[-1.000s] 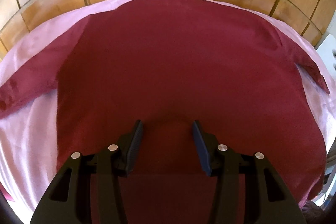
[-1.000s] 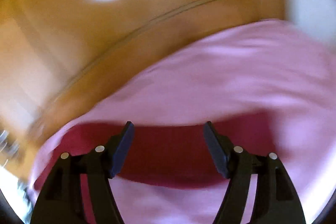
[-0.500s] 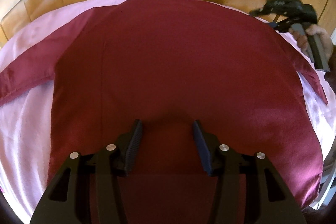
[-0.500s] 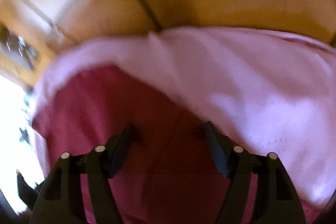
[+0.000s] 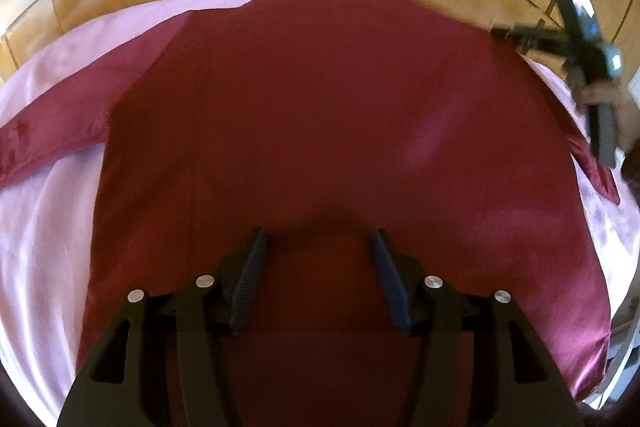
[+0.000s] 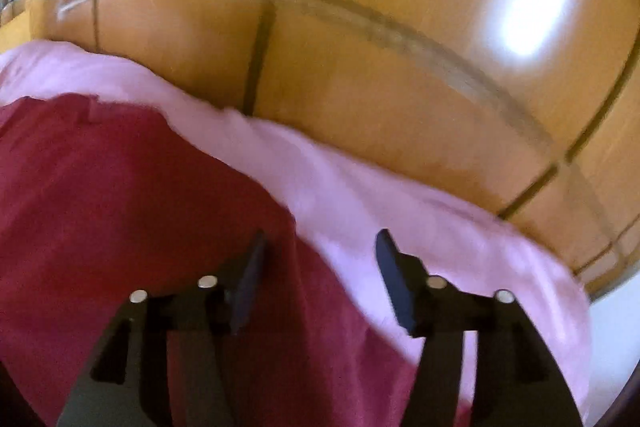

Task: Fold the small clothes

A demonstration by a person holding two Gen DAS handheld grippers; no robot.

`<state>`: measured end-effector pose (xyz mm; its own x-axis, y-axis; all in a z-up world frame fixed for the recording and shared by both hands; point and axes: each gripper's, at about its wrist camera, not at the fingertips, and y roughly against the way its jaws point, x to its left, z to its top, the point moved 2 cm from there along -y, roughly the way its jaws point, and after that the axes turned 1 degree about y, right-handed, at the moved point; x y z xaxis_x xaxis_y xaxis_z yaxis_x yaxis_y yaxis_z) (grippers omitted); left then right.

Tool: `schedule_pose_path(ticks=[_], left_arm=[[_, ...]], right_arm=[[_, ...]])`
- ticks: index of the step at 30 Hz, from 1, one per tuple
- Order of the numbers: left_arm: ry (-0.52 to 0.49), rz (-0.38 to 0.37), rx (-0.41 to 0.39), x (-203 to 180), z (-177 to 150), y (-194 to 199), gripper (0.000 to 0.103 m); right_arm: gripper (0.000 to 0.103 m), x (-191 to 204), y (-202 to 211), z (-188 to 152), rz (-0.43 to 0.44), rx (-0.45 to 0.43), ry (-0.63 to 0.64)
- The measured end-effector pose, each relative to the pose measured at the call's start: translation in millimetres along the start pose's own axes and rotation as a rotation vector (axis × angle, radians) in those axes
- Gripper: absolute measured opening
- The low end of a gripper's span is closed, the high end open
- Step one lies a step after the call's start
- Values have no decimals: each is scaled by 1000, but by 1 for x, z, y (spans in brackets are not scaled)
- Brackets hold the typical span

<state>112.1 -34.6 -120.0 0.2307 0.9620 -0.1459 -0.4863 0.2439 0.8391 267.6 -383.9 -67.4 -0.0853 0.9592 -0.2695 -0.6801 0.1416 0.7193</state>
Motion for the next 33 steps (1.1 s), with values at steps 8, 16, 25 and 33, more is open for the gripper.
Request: schedule_pose_path(ticks=[8, 16, 25, 33], left_arm=[[26, -17, -15, 7, -2, 12, 55], [56, 139, -35, 39, -28, 29, 55], [126, 154, -50, 61, -47, 48, 55], [134, 151, -50, 52, -50, 57, 55]], right_arm=[[54, 0, 64, -60, 453, 16, -342], [67, 43, 74, -151, 287, 112, -230], [75, -117, 114, -238, 263, 23, -968], [66, -210, 81, -303, 223, -30, -1454]])
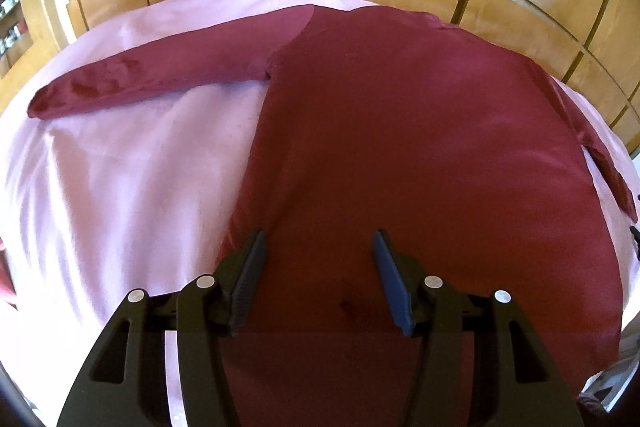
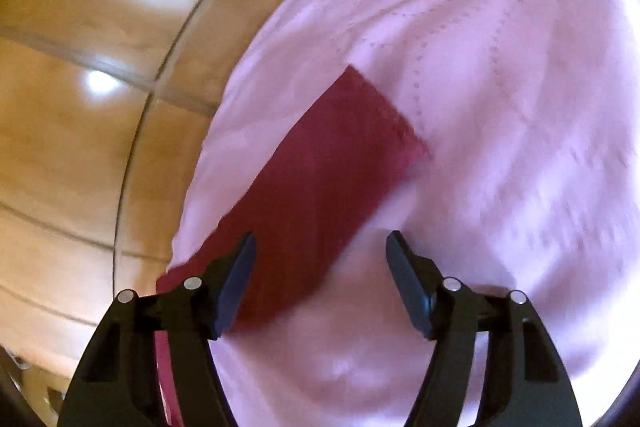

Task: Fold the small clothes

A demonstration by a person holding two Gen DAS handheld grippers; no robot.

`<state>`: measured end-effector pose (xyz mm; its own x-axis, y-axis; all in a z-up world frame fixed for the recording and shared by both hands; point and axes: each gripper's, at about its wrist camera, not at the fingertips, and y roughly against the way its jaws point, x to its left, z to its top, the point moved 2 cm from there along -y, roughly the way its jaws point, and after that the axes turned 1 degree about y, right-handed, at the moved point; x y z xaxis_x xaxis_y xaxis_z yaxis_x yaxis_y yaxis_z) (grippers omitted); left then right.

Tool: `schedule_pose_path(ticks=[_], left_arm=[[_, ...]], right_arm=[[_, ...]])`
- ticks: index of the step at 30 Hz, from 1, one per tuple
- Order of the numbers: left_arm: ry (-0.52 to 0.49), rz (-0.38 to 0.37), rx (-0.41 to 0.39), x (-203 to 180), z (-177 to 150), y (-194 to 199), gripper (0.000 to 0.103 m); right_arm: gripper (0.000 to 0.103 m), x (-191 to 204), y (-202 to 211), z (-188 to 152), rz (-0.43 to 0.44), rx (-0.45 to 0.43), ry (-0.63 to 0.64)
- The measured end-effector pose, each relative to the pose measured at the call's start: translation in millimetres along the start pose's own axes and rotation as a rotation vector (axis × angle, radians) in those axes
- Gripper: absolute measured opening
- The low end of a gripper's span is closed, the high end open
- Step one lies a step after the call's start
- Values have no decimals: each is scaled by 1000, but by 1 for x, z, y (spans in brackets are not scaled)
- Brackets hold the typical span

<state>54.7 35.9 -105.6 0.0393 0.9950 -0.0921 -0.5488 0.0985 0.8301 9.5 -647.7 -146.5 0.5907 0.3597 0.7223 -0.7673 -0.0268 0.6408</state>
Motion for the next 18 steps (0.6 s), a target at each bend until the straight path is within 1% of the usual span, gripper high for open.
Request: schedule_pose_path(ticks=[1, 2, 3, 4, 5, 6, 7, 9, 10, 12, 14, 16, 18], left_arm=[[2, 1, -1, 0, 0, 2, 55], [4, 4, -2, 0, 0, 3, 55], [5, 6, -2, -1, 0, 4, 55], [4, 9, -2, -2, -1, 5, 55], [1, 13, -1, -4, -1, 6, 55], [-3, 16, 0, -6, -1, 7, 55], [-8, 19, 0, -7, -2, 8, 55], [-15, 23, 2, -8, -1, 8, 55], [-17, 24, 5, -8, -1, 7, 55], [-22, 26, 9, -9, 0, 6, 55], [-28, 25, 11, -12, 0, 5, 55], [-33, 17, 7, -14, 1, 6, 55], [-49, 5, -3, -15, 2, 9, 55]], right_arm=[[65, 6, -9, 4, -7, 0, 10], [60, 13, -18, 8, -22, 6, 23], [40, 20, -24, 11, -38, 15, 36], [24, 23, -26, 18, -73, 27, 71], [7, 34, -31, 25, -147, 13, 133], [6, 32, -20, 46, -187, -25, 166], [6, 32, -9, 58, -205, -55, 182], [6, 39, -7, 75, -248, -96, 216], [6, 46, -9, 87, -290, -112, 244], [6, 54, -11, 99, -299, -106, 287], [6, 69, -17, 99, -336, -105, 351], [6, 78, -9, 103, -330, -110, 381], [6, 96, -5, 97, -275, -123, 406]])
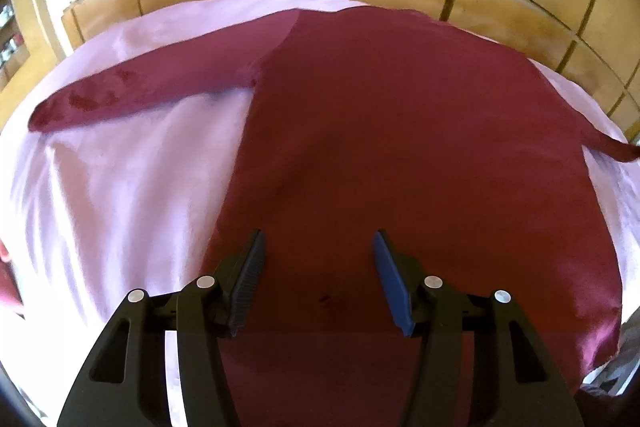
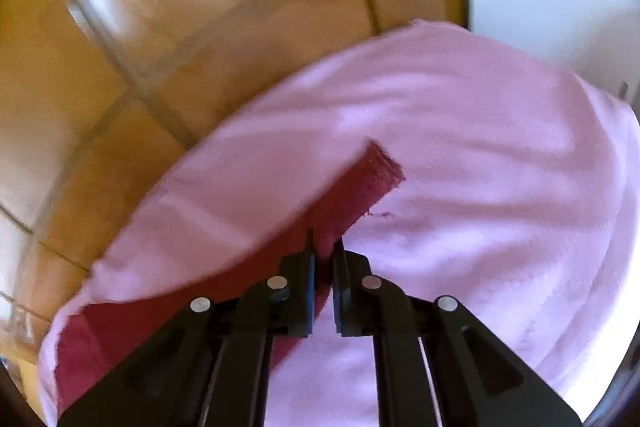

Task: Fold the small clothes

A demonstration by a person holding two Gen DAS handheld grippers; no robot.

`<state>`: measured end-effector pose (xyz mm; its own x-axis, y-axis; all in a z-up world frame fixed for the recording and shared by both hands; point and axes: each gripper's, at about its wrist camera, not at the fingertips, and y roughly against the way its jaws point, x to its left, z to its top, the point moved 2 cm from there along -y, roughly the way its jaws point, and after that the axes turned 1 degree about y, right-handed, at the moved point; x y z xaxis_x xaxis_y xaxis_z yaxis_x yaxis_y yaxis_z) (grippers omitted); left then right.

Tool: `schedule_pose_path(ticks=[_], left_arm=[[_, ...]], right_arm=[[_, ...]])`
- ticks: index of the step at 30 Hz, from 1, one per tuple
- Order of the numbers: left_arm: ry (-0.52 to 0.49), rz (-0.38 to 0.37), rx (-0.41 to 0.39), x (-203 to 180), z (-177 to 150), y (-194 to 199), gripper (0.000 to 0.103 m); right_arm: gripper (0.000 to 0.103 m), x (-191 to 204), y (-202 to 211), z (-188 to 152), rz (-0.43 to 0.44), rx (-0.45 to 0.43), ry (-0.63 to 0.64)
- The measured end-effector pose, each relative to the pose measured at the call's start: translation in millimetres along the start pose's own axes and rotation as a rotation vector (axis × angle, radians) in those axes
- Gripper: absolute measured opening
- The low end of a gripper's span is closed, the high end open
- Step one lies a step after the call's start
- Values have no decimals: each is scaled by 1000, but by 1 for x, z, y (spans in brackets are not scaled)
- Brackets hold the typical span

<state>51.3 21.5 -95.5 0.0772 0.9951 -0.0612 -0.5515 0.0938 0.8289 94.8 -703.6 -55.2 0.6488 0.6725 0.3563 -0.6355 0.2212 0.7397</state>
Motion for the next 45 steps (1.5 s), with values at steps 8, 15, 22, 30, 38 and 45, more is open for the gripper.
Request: schedule_pose_path(ticks=[8, 15, 22, 30, 38, 45], left_arm=[[89, -129, -42, 17, 22, 12, 55], [149, -215, -72, 29, 40, 19, 55], [160, -269, -90, 30, 62, 14, 55], [184, -323, -84, 31, 87, -8, 55], [172, -325, -46, 6, 138, -62, 55], [171, -295, 63, -20, 175, -126, 47]], right_arm=[[6, 159, 53, -19, 336, -3, 213], [6, 346, 53, -125, 561, 142, 503], [30, 456, 51, -235, 705, 297, 696], [71, 371, 76, -201, 752, 227, 515], [72, 217, 71, -215, 545, 262, 422], [74, 164, 50, -223, 454, 313, 312]])
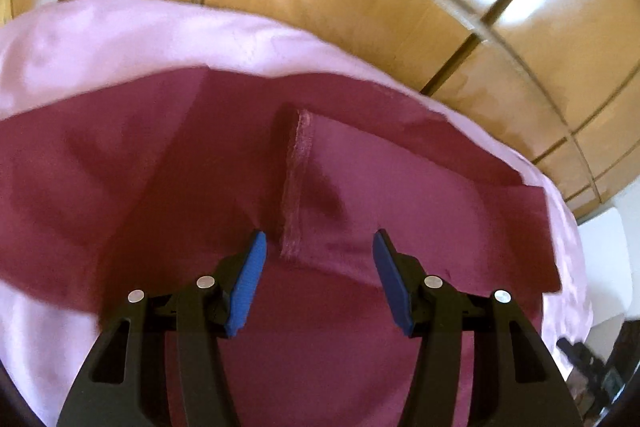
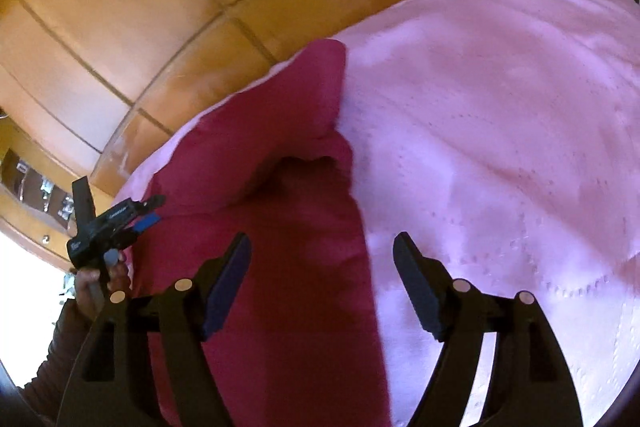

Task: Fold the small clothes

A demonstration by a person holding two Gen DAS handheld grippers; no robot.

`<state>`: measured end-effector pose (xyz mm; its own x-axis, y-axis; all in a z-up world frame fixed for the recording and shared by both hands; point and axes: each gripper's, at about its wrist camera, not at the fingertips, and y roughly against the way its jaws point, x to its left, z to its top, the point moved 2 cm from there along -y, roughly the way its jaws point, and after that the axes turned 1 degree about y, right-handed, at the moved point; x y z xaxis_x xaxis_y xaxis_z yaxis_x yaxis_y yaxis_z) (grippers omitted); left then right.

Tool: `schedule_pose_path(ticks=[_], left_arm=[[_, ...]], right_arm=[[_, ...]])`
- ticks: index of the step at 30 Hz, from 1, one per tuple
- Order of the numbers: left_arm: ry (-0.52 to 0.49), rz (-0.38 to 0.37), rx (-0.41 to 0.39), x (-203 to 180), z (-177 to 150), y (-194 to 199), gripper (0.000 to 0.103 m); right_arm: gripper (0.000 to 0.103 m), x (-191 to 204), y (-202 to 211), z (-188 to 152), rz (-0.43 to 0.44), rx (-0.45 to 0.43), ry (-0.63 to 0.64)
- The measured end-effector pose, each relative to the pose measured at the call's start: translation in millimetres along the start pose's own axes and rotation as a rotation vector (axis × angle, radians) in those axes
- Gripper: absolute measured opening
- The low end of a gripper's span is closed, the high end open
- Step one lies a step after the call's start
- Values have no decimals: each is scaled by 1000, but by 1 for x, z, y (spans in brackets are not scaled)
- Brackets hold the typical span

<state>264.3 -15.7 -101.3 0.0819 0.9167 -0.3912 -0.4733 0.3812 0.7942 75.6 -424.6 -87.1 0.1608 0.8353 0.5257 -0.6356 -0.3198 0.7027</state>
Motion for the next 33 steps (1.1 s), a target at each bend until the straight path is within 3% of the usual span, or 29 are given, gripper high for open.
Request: schedule_pose_path(ticks=[1, 2, 6, 9, 14, 15, 16, 18, 20, 23, 26, 30, 33], left_arm=[[2, -4, 15, -1, 3, -6, 20], [0, -5, 23, -4, 7, -9, 13], [20, -72, -118, -4, 20, 34, 12], [53, -79, -201, 10, 23, 68, 12], [-6, 61, -153, 29, 9, 57, 12], [-6, 78, -140, 30, 6, 50, 12], [-14, 109, -136, 31, 3, 45, 12], [-65, 233, -132, 35, -4, 35, 12], [-85, 274, -86, 42, -12, 21, 12], [-113, 275, -100, 47, -18, 22, 12], [-51, 188, -112, 56, -20, 47, 12], [68, 128, -191, 90, -29, 97, 22], [218, 125, -258, 144, -43, 143, 22]], right_arm=[[74, -1, -2, 3, -10, -1, -6], [74, -1, -4, 6, -9, -6, -8], [74, 11, 1, 25, 21, -67, 15], [73, 37, -7, 40, 34, -103, 91], [65, 84, -56, 58, 34, -66, 215], [63, 89, -69, 62, 11, -50, 232], [62, 92, -88, 66, -73, -44, 262], [62, 87, -114, 72, -146, -16, 251], [62, 76, -142, 73, -214, 35, 241], [71, 80, -149, 61, -290, 3, 343], [81, 91, -141, 55, -333, 6, 383], [89, 106, -111, 29, -277, -33, 426], [91, 111, -97, -5, -228, -19, 467]])
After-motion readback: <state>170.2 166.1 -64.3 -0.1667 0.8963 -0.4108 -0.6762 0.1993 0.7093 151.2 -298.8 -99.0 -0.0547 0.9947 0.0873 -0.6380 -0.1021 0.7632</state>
